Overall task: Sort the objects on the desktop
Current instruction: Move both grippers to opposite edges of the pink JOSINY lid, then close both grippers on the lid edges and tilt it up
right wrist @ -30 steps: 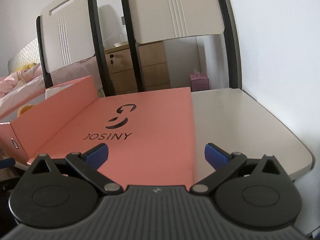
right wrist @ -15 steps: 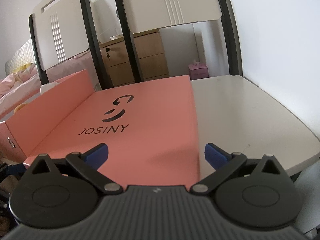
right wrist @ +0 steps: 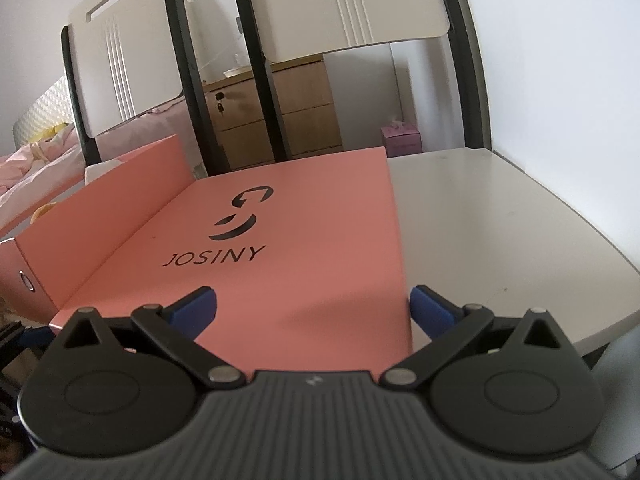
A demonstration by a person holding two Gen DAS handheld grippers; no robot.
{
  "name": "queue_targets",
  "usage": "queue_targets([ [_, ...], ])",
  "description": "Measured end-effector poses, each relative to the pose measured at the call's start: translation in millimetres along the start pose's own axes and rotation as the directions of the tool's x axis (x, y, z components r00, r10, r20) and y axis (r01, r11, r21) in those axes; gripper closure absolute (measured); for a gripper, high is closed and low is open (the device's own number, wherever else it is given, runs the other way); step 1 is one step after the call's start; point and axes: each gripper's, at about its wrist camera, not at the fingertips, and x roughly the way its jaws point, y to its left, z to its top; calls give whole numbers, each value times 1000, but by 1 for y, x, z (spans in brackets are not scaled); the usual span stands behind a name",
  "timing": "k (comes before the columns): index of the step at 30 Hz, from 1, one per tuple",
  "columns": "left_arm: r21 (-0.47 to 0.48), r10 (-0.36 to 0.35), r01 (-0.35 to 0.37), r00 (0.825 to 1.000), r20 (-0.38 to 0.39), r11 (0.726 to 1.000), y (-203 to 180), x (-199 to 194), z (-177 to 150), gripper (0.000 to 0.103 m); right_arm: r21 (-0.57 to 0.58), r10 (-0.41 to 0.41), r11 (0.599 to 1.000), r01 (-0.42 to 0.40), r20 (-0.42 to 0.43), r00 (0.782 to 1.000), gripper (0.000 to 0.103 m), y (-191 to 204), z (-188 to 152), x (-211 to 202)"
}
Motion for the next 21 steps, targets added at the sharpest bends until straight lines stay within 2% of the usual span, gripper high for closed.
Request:
queue_targets([
  [12,35,-19,19,1000,4,999,-5,-15,-9,0,-12,31,999,-31,0,1000,0,-1,-9,-20],
  [21,0,-35,35,999,-1,999,-8,-29,-12,0,-26,54,998,-54,-5,999,0,3,-21,-43],
])
